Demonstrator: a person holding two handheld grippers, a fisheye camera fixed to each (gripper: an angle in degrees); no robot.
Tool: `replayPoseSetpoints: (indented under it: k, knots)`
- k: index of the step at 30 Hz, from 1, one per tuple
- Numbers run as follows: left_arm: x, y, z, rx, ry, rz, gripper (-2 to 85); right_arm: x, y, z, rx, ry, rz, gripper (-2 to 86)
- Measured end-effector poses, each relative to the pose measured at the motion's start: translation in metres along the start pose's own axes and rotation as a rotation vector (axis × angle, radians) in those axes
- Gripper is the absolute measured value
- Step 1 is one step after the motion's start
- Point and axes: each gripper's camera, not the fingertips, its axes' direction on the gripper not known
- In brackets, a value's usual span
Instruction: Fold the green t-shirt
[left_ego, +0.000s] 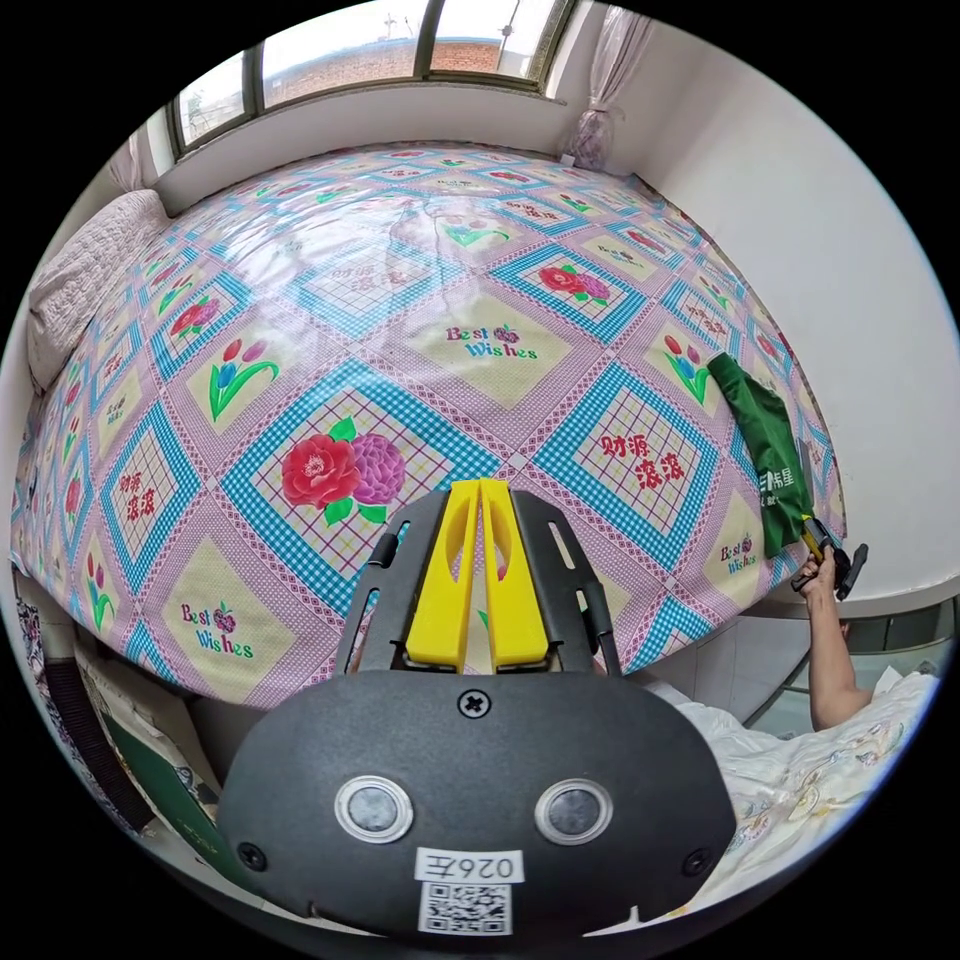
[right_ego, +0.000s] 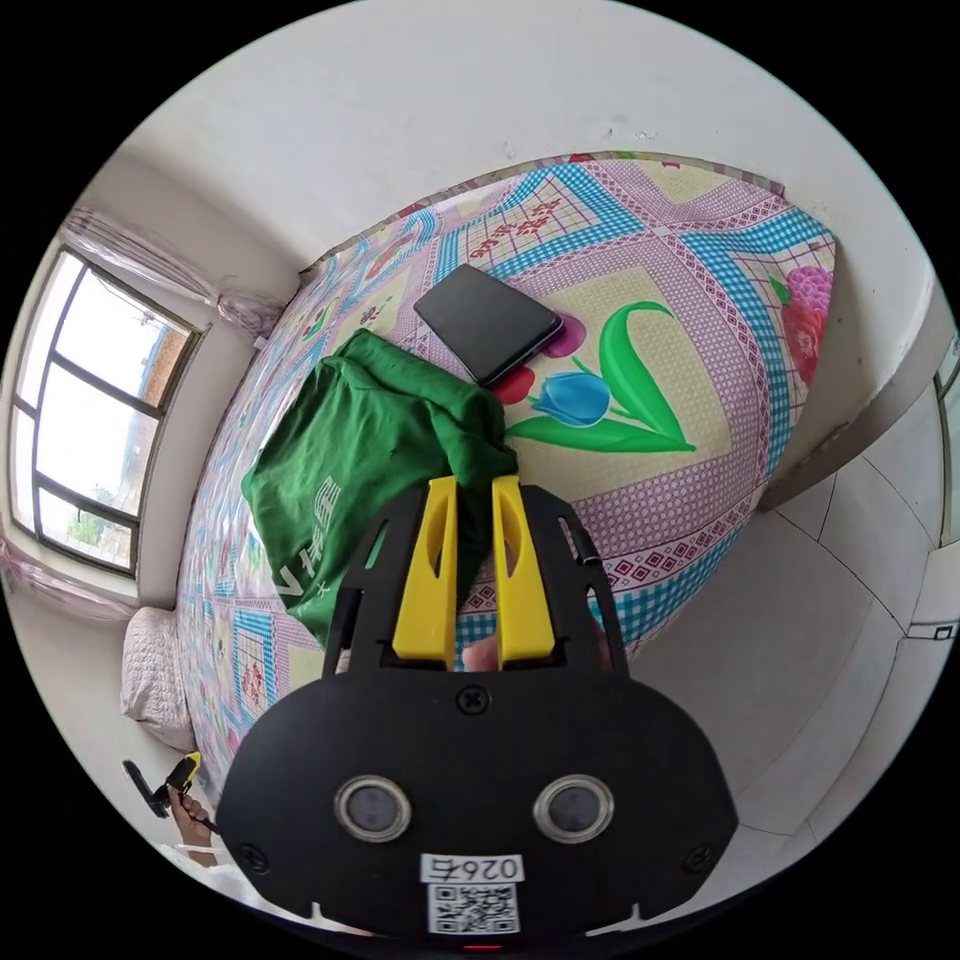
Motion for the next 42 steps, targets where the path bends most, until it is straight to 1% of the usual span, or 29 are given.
replayPoseSetpoints:
  k: [5,9,13,14,16,18,21,24,30,36,38,42]
  knots:
    - [-0.004,-0.004,-0.005,0.001,0.002,0.018,-1.0,-0.001,-0.008,0.008,-0.055,-0.098,0.006,0.7]
    - [-0.009,-0.005,-0.008,-0.003,0.004,0.021,-1.0,-0.009,-0.008,0.011,-0.063,-0.122,-0.001,0.5]
    - [-0.018,-0.005,-0.014,-0.001,0.008,0.018,-1.0,-0.022,0.0,-0.005,0.021,-0.004,0.005,0.7]
    - [-0.021,-0.005,-0.016,0.002,0.011,0.018,-1.0,-0.026,0.001,-0.01,0.044,0.04,-0.019,0.6]
    - [-0.024,-0.006,-0.018,0.003,0.02,0.024,-1.0,-0.033,0.0,-0.015,0.058,0.07,-0.069,0.2]
    - [-0.026,-0.008,-0.018,0.001,0.027,0.034,-1.0,-0.038,-0.005,-0.015,0.045,0.044,-0.103,-0.3]
    - [-0.026,-0.011,-0.017,-0.004,0.04,0.057,-1.0,-0.049,-0.012,-0.007,0.004,-0.09,-0.14,-0.8]
    - [-0.028,-0.014,-0.018,-0.006,0.054,0.082,-1.0,-0.079,-0.011,0.012,-0.058,-0.181,-0.21,-0.9]
    - [-0.052,-0.012,-0.029,0.01,0.058,0.084,-1.0,-0.179,0.017,0.066,-0.26,-0.31,-0.414,-0.8]
    - [-0.105,0.002,-0.043,0.019,0.045,0.004,-1.0,-0.297,0.095,0.115,-0.516,-0.454,-0.668,-0.9]
    - [-0.128,0.008,-0.047,0.02,0.036,-0.03,-1.0,-0.342,0.141,0.126,-0.616,-0.492,-0.796,-0.9]
    - [-0.161,0.014,-0.054,0.024,0.022,-0.072,-1.0,-0.395,0.212,0.13,-0.741,-0.541,-0.979,-0.9]
